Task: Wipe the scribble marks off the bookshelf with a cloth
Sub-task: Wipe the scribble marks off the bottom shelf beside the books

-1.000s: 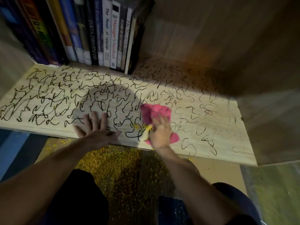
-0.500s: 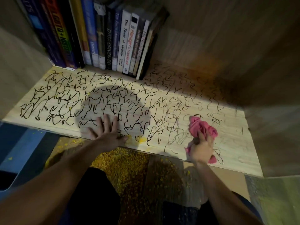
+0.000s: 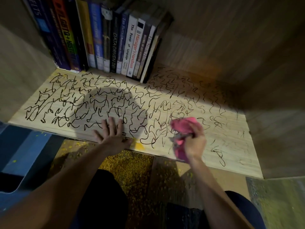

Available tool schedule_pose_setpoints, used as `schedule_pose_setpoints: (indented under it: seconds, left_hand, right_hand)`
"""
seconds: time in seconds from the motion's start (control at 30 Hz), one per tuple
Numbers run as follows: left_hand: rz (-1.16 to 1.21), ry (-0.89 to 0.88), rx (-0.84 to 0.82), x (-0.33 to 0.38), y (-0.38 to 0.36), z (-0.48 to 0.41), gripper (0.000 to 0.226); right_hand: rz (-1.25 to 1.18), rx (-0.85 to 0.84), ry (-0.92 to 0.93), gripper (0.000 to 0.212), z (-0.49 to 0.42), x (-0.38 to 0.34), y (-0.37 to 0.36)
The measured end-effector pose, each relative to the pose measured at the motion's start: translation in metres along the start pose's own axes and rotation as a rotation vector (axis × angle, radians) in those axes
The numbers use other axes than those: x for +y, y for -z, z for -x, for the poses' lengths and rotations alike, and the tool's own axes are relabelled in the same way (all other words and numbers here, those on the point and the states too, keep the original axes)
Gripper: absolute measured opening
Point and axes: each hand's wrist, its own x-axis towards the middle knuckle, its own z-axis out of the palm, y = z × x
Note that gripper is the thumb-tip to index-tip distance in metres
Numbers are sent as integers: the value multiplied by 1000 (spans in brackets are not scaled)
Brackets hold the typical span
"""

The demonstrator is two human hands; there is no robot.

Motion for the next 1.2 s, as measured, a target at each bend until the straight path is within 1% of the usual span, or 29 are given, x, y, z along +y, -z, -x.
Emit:
schedule_pose_setpoints:
  seconds: [0.03,0.07,0.1,0.13,0.17,0.23,0.3,0.33,0.37,0.4,0.43,0.5,0.53,0.57,0.6,0.63,0.67,0.73,0.8,0.9,0.97,1.0,1.03,1.07,1.1,1.13,1.17,1.2]
  left_hand:
    - [-1,-1,-2,0,0,0,92]
    - [-1,-3,-1,0,-1,-1,92]
    - [0,-4,2,-1,-2,-1,92]
    - [1,-6,6,-2,-3,-2,91]
    - [-3,-6,12,-3,-3,-3,91]
    - [-7,-7,22,-4,-4,-6,91]
    - [-5,-7,32,-4,-4,-7,92]
    - [-6,-7,39,-4,-3,-6,93]
    - [-6,-8,40,-3,-4,-5,93]
    - [-6,-9,39,-3,-4,-4,93]
    - [-7,-10,40,-3,-4,-4,93]
    - [-13,-10,40,-3,-4,-5,93]
    - [-13,-11,37,-3,-4,-5,93]
    - [-11,-12,33,-3,-4,-5,93]
    - [-9,-10,28,-2,-5,-5,93]
    - [-9,-8,26,-2,-5,-5,92]
    - [-12,-5,24,-2,-5,-6,92]
    - [-16,0,16,-1,-4,-6,92]
    - [-12,3,5,0,-3,-5,92]
    - [3,7,5,1,-2,-4,92]
    - [24,3,11,2,-1,0,92]
    - [48,-7,18,2,-1,1,91]
    - [90,-23,37,0,0,4,89]
    - [144,-37,76,-3,2,7,87]
    - [192,-48,135,-9,6,9,85]
    - [210,-44,204,-18,12,12,83]
    - [195,-17,271,-30,20,14,81]
    - [167,33,323,-45,28,16,80]
  right_hand:
    - [177,77,-21,52,-10,11,13]
    - [371,111,-83,49,-17,23,21]
    - [531,114,-121,50,-19,34,24]
    - [630,103,-117,54,-15,43,19]
    - [661,85,-91,57,-9,45,10]
    - [594,-9,8,60,3,37,-16]
    - [438,-187,96,58,12,27,-38]
    - [347,-278,97,57,16,18,-42]
    - [274,-326,75,55,15,9,-38]
    - [216,-315,48,52,14,-3,-30]
    - [148,-247,12,49,8,-12,-18]
    - [19,-2,-75,44,-11,-21,17]
    - [28,137,-123,41,-23,-12,36]
    - [108,249,-182,41,-35,2,55]
    - [221,303,-287,46,-43,19,71]
    - [349,286,-400,52,-47,37,79]
    - [472,240,-469,56,-45,49,83]
    - [585,176,-425,59,-43,60,70]
    - [595,132,-283,60,-34,54,39]
    - [612,27,87,51,4,35,-30]
    - [574,-133,253,51,37,15,-77]
    - [565,-240,292,53,49,6,-95]
    - [533,-342,307,55,54,-3,-106]
    - [458,-444,282,55,50,-9,-109]
    - [345,-516,216,53,41,-18,-104]
    - [239,-549,129,50,31,-28,-91]
    - [165,-542,53,47,18,-34,-73]
    - [137,-494,14,45,4,-38,-55]
